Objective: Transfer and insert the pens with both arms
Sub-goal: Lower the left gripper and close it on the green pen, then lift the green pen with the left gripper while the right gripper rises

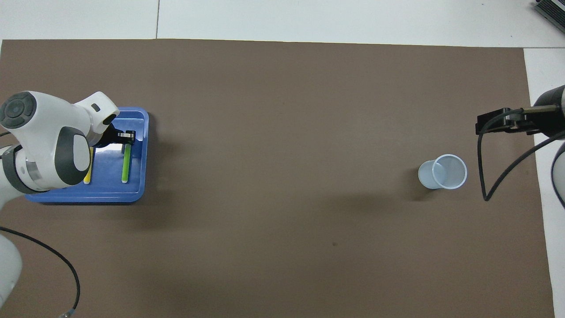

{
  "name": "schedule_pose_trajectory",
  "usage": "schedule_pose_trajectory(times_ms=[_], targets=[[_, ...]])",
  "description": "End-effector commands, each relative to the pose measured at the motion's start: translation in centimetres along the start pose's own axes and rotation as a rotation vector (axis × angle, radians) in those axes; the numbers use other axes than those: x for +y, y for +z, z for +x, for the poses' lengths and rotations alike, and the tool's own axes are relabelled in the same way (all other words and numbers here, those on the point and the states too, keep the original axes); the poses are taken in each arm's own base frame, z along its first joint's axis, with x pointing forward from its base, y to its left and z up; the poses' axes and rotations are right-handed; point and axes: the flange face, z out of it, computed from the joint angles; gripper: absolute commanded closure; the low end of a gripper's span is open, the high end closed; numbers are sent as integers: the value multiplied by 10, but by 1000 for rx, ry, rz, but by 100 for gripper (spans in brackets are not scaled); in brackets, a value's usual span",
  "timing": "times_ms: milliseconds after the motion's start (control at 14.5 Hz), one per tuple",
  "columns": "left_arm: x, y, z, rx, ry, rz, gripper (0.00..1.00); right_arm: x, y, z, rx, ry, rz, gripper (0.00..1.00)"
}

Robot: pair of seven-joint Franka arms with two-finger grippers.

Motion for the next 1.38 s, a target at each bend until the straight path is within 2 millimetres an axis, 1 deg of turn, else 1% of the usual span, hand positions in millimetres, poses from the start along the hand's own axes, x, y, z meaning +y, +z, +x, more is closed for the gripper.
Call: schedule_pose_trajectory(times_ms=[0,345,483,621,897,1104,1242,1311], targets=[[-1,-6,10,12,-12,-9,100,2,-4,-1,4,-10,-8,0],[-6,-37,21,-20,-27,-25,100,3,-4,-1,4,-8,-8,0],[-4,-50,23,-40,-49,-31,100,2,-4,-1,4,-10,-8,0],[-1,-67,24,-50,-81,-36,100,3,-4,-1,4,-8,-10,0],[2,-119,24,-76,-203,-37,100,3,-3,-1,3,-8,-8,0],[11,-161,22,-56,-336,-39,100,2,-3,-1,3,-10,-8,0],[18,-177,17,-48,-407,-34,100,3,-4,-1,3,-8,-8,0],[20,-184,16,-43,-450,-24,100,0,-3,-3,-8,-14,-8,0]])
